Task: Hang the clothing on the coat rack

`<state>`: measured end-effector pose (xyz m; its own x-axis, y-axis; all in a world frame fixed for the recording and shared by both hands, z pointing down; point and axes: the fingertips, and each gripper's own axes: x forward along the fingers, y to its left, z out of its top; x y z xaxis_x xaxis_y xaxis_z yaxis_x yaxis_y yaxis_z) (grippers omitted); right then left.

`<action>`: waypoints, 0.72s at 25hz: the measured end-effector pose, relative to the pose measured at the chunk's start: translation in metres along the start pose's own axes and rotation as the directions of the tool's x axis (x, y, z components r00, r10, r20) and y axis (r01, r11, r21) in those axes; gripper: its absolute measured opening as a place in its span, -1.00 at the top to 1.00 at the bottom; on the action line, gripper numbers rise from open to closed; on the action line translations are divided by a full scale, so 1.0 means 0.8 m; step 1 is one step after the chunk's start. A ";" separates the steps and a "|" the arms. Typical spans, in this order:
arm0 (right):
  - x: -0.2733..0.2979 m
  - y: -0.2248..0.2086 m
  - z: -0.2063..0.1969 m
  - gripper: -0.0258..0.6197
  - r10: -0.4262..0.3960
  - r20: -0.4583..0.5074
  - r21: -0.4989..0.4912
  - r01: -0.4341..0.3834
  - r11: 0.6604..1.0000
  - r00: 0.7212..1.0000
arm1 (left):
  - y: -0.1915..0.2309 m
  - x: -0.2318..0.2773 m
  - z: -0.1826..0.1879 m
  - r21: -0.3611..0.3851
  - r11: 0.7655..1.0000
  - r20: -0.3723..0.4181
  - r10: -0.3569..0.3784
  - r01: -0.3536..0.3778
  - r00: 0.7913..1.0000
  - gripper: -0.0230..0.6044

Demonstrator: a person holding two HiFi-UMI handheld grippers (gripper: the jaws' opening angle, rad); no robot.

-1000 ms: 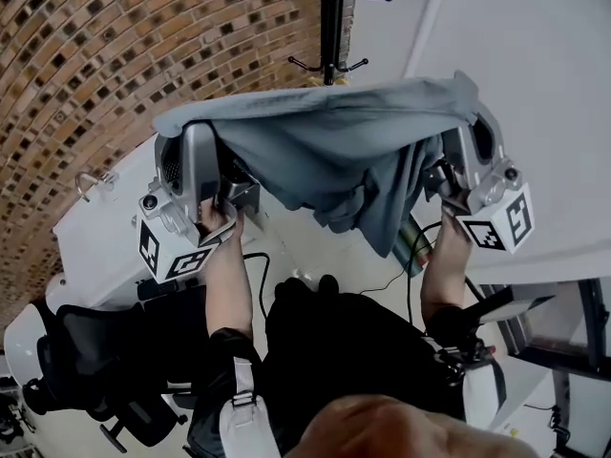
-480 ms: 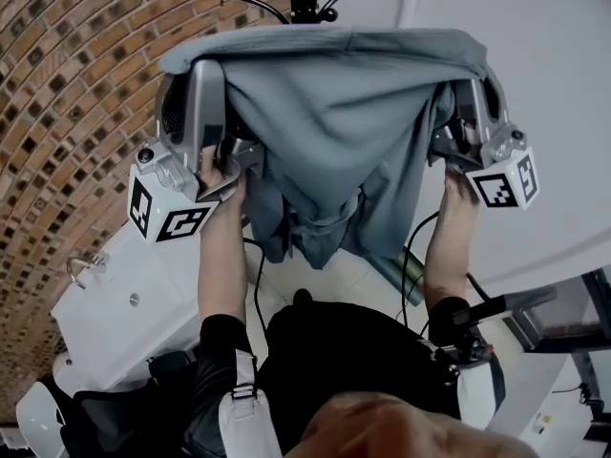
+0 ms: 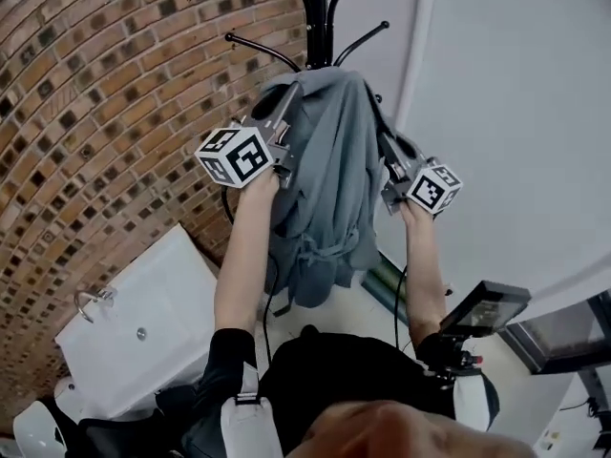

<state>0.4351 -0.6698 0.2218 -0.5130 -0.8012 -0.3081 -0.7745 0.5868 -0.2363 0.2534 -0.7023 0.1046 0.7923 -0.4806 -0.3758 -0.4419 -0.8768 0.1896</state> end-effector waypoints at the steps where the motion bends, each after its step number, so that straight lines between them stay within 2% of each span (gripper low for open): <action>1: -0.002 0.017 -0.007 0.88 0.035 0.004 0.003 -0.035 0.999 0.999 | -0.008 -0.003 -0.005 0.000 1.000 0.006 -0.019 0.019 1.000 0.76; 4: -0.021 0.054 -0.035 0.88 0.106 -0.015 0.023 -0.106 0.994 0.994 | -0.032 -0.030 -0.039 -0.046 0.996 0.029 -0.070 0.071 0.997 0.76; 8: -0.046 0.072 -0.041 0.87 0.165 0.010 0.024 -0.165 0.986 0.986 | -0.032 -0.099 -0.088 -0.134 0.988 0.148 -0.059 0.079 0.987 0.76; 10: -0.064 0.077 -0.032 0.82 0.143 0.024 -0.013 -0.143 0.990 0.989 | -0.044 -0.148 -0.106 -0.160 0.985 0.205 -0.036 0.069 0.978 0.76; 12: -0.085 0.070 -0.028 0.60 0.075 0.028 -0.034 -0.074 0.997 0.997 | -0.067 -0.198 -0.119 -0.155 0.987 0.240 -0.009 0.048 0.971 0.76; 13: -0.096 0.062 -0.026 0.51 0.036 0.033 -0.027 -0.035 0.999 0.999 | -0.077 -0.220 -0.125 -0.147 0.989 0.247 0.013 0.024 0.969 0.76; 15: -0.123 0.053 -0.028 0.47 -0.023 0.031 0.018 0.022 1.000 0.999 | -0.103 -0.266 -0.137 -0.129 0.990 0.233 0.095 -0.066 0.968 0.76; 17: -0.153 0.071 -0.047 0.47 -0.015 0.008 0.075 0.015 0.997 1.000 | -0.142 -0.311 -0.147 -0.071 0.981 0.175 0.189 -0.180 0.966 0.76; 18: -0.164 0.090 -0.059 0.48 0.013 0.007 0.094 -0.013 0.995 1.000 | -0.163 -0.327 -0.147 -0.011 0.976 0.143 0.215 -0.215 0.966 0.76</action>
<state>0.4291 -0.5277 0.2890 -0.5203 -0.7928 -0.3173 -0.7293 0.6058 -0.3178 0.1533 -0.4641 0.2846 0.6105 -0.6503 -0.4522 -0.5975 -0.7529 0.2761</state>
